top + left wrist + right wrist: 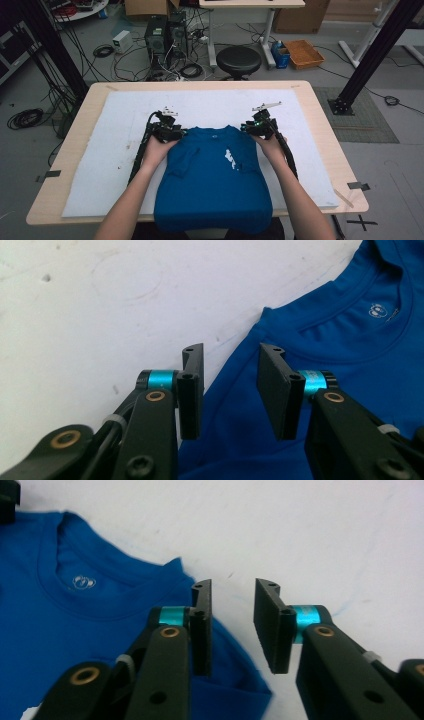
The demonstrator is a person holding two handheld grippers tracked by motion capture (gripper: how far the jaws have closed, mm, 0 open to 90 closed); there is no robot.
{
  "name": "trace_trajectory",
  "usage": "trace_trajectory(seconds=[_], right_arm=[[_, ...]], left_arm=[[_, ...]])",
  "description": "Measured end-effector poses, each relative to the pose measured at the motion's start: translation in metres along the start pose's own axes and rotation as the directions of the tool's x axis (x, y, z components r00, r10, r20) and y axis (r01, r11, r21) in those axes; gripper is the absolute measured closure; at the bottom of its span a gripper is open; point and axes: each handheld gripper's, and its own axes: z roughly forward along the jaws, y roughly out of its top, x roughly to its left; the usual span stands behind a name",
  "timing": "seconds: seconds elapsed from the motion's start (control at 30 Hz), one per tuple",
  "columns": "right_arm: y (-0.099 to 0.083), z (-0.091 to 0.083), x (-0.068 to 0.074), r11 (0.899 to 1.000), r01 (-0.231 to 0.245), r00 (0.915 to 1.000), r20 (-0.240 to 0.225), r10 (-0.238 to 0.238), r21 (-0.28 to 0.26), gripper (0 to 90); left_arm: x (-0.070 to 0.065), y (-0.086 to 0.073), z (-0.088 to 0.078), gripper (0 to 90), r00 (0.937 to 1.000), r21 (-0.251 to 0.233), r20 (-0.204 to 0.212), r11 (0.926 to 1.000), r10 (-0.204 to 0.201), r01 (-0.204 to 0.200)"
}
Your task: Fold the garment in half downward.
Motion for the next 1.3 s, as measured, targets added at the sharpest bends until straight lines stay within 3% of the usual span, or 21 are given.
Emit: trace_trajectory(seconds=[0.07,0.2,0.37,0.5,0.63,0.9,1.13,1.3], right_arm=[[-0.001,0.007,0.004,1.0,0.015,0.9999,0.004,-0.015,0.024,67.5],[-0.003,0.018,0.007,0.998,0.029,0.9995,0.014,-0.03,0.062,71.5],[-0.002,0.018,0.01,0.996,0.063,0.998,0.005,-0.063,0.058,86.4],[-0.001,0.016,0.01,0.998,0.055,0.9985,-0.003,-0.055,0.031,88.4],[0.001,0.009,0.008,0.999,0.037,0.9992,-0.013,-0.037,-0.007,88.4],[0.006,-0.01,0.007,0.997,0.019,0.9993,-0.029,-0.021,-0.081,88.6],[0.006,-0.041,0.02,0.985,0.038,0.9967,-0.064,-0.049,-0.166,88.6],[-0.009,-0.062,0.033,0.976,0.053,0.9934,-0.089,-0.073,-0.211,88.6]], left_arm=[[0.0,-0.001,0.004,64.6,1.0,0.036,-0.002,0.9993,0.002,-0.002],[-0.001,0.0,0.004,76.2,0.9998,0.032,-0.007,0.9994,0.016,-0.016],[-0.006,0.0,0.006,85.6,0.9989,0.034,-0.004,0.9983,0.047,-0.047],[-0.007,0.002,0.005,87.2,0.9979,0.037,-0.012,0.9973,0.063,-0.063],[-0.003,0.005,0.0,87.5,0.9993,-0.009,0.0,0.9993,0.038,-0.038],[-0.003,0.012,-0.017,87.5,0.9992,-0.095,0.021,0.9949,0.035,-0.033],[-0.012,0.014,-0.049,87.5,0.995,-0.154,0.043,0.9846,0.09,-0.082],[-0.026,0.001,-0.073,87.5,0.9899,-0.194,0.064,0.9746,0.127,-0.112]])
